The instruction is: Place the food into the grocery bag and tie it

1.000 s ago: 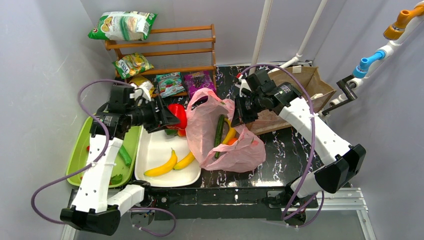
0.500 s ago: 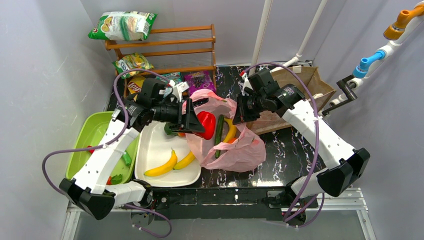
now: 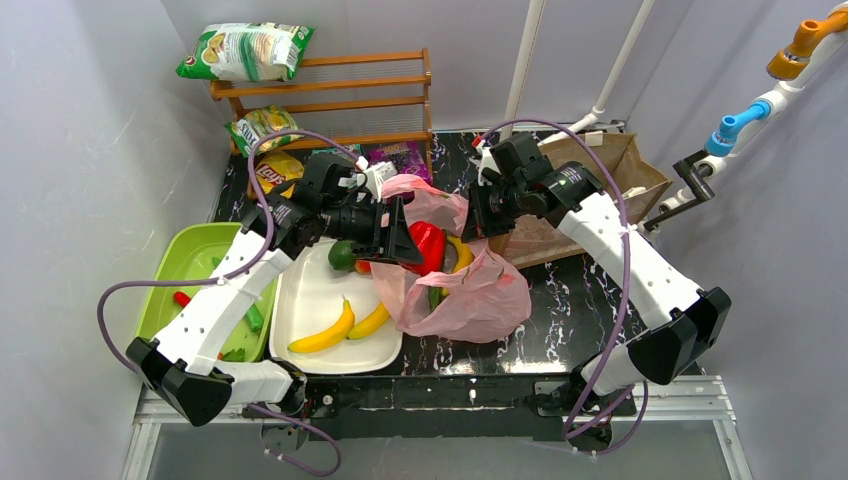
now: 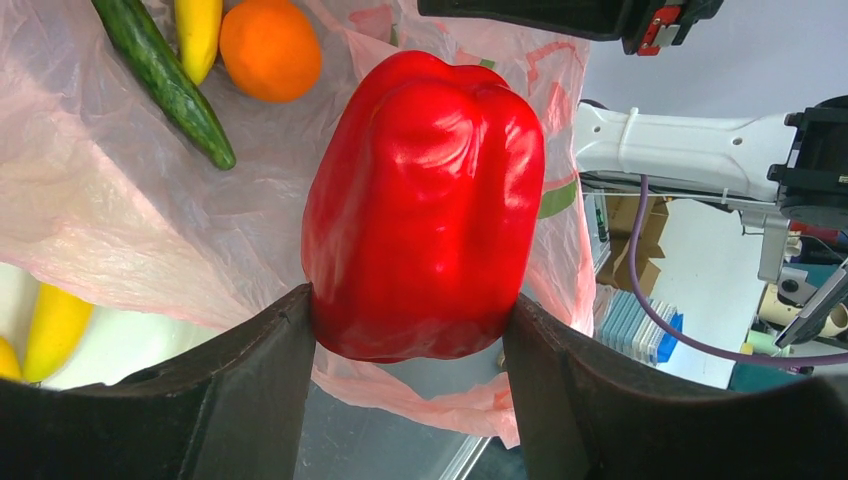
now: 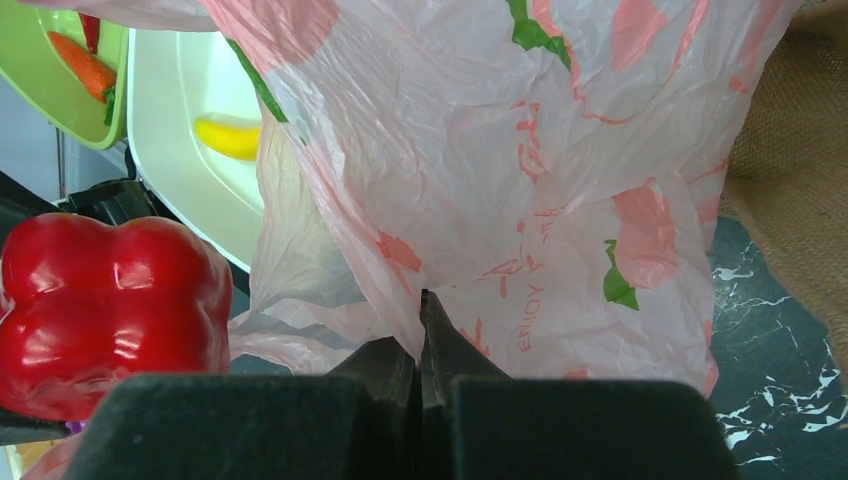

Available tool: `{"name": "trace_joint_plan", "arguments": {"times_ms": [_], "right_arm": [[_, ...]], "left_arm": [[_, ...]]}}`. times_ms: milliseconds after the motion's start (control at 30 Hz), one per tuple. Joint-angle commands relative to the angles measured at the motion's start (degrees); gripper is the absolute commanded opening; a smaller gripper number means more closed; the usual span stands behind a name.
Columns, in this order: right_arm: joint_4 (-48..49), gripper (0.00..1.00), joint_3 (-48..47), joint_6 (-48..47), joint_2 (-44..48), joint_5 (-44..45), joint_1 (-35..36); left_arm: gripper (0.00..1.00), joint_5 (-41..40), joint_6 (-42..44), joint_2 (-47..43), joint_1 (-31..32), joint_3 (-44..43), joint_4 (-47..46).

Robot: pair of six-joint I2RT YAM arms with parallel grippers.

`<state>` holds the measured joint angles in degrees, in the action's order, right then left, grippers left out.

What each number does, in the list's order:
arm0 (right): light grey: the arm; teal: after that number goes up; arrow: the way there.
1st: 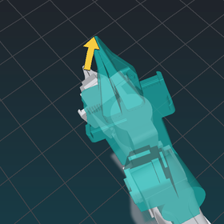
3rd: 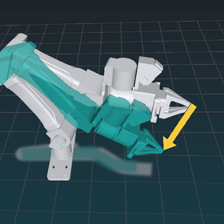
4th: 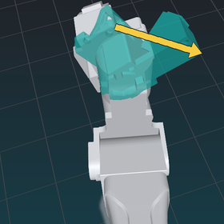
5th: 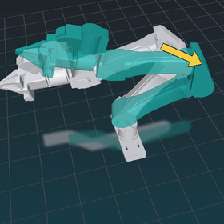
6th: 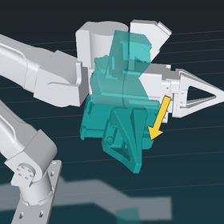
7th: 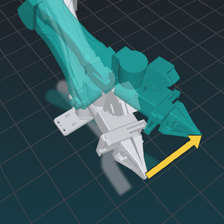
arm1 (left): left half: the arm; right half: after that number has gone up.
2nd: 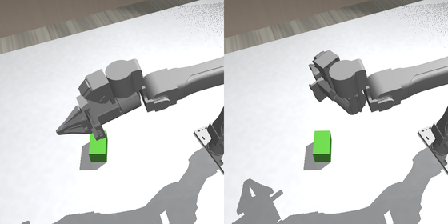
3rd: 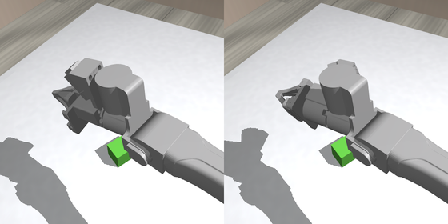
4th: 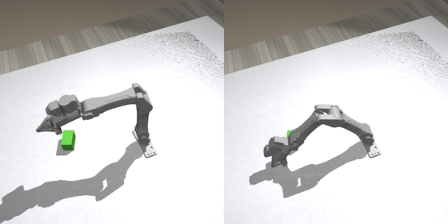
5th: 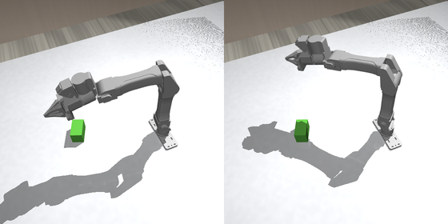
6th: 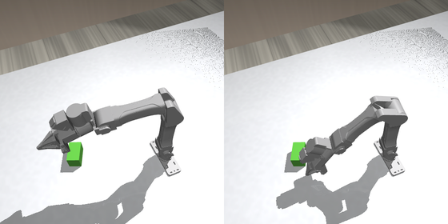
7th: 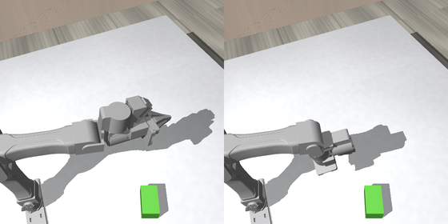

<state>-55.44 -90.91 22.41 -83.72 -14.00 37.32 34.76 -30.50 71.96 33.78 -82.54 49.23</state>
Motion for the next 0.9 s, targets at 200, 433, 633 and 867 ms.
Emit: {"name": "trace_joint_plan", "arguments": {"times_ms": [200, 433, 633, 867], "right_arm": [[-0.65, 0.01, -1.45, -5.03, 1.65, 1.24, 0.30], [-0.44, 0.01, -1.04, -5.80, 1.58, 0.91, 0.21], [-0.49, 0.01, -1.00, -5.89, 1.87, 1.32, 0.12], [0.16, 0.01, 0.32, -5.81, 3.37, 2.03, -0.08]], "left_arm": [[0.05, -1.18, -1.22, 1.85, 1.60, 0.68, -2.65], [0.82, -2.61, -2.27, 2.77, 3.35, 1.04, -3.55], [0.98, -1.76, -1.92, 4.32, 3.57, -0.12, -3.16], [0.98, -10.09, 2.23, 7.17, 3.56, -12.76, 7.94]]}}
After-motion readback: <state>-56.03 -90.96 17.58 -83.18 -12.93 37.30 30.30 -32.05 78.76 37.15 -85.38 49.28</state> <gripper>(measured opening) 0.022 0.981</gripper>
